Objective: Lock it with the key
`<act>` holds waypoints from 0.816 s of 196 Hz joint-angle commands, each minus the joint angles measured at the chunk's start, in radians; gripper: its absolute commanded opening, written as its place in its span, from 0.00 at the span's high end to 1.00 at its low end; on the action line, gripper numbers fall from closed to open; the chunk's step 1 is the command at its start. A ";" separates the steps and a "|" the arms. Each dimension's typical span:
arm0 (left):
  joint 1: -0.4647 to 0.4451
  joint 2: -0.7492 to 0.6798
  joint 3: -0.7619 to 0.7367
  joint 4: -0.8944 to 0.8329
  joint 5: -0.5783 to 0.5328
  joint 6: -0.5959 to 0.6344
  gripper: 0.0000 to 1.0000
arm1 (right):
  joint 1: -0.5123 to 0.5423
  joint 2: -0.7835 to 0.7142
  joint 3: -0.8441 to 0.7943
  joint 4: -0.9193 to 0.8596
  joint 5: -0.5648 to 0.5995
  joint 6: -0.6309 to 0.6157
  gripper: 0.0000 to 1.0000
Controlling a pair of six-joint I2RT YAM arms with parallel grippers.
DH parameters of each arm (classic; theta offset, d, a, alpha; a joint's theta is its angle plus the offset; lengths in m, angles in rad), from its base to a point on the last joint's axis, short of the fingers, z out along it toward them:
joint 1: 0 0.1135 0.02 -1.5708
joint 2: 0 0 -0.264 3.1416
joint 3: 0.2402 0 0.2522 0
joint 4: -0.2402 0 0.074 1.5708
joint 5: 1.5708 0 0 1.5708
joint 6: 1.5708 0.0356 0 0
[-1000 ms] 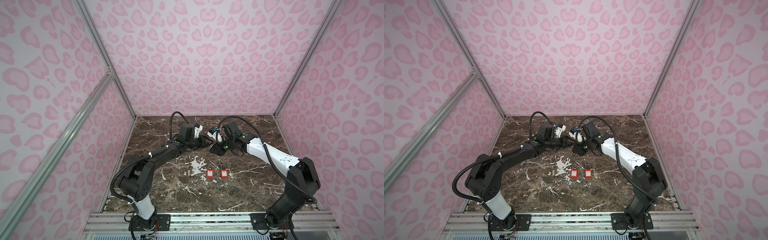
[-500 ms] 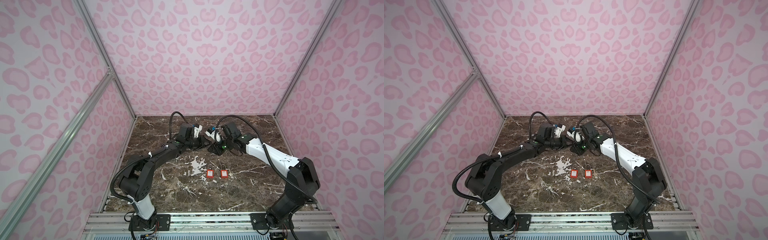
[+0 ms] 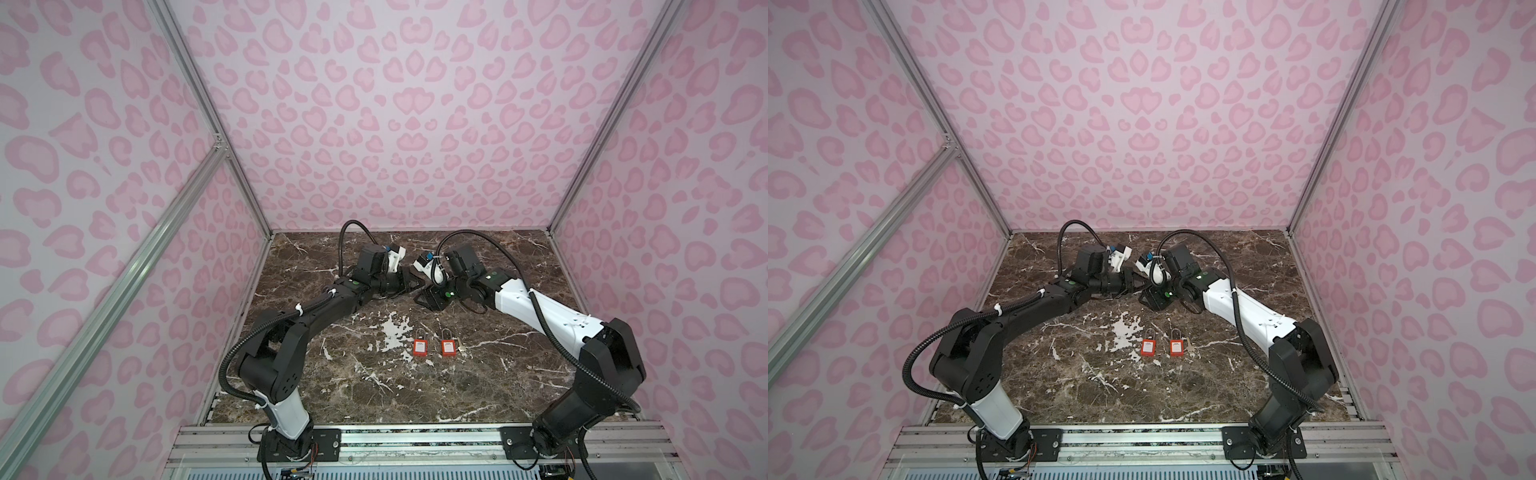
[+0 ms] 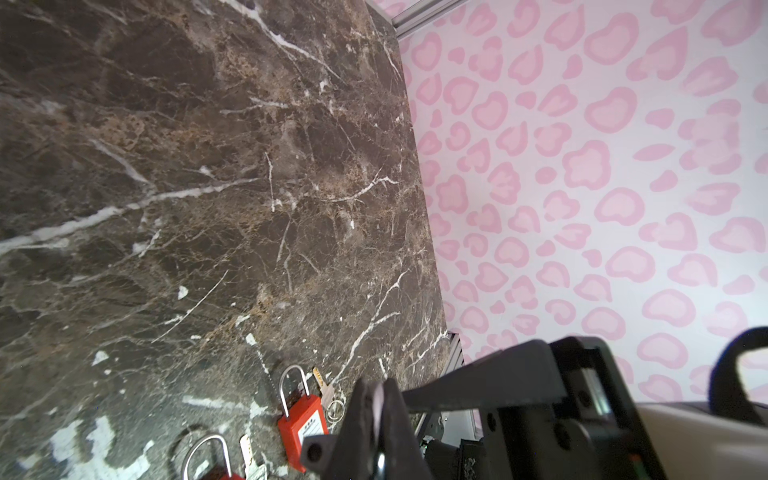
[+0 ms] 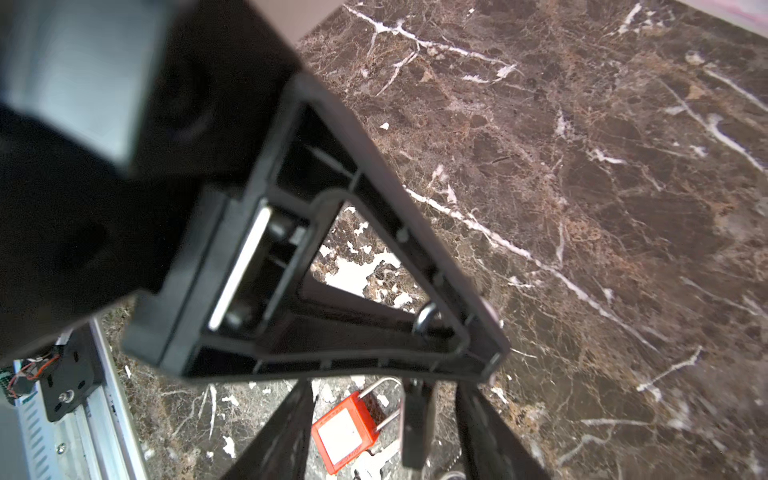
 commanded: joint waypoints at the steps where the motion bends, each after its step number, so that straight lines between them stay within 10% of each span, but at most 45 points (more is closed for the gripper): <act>1: 0.016 -0.029 0.019 0.032 0.024 -0.017 0.96 | -0.043 -0.042 -0.015 0.083 -0.072 0.099 0.42; 64: 0.064 -0.113 0.073 0.081 -0.008 -0.114 0.96 | -0.177 -0.246 -0.183 0.455 -0.250 0.224 0.41; 106: 0.065 -0.186 0.085 0.129 -0.093 -0.185 0.96 | -0.133 -0.340 -0.447 0.922 -0.161 0.109 0.40; 160: 0.068 -0.200 0.094 0.169 -0.031 -0.271 0.96 | -0.068 -0.286 -0.369 0.871 -0.104 -0.078 0.42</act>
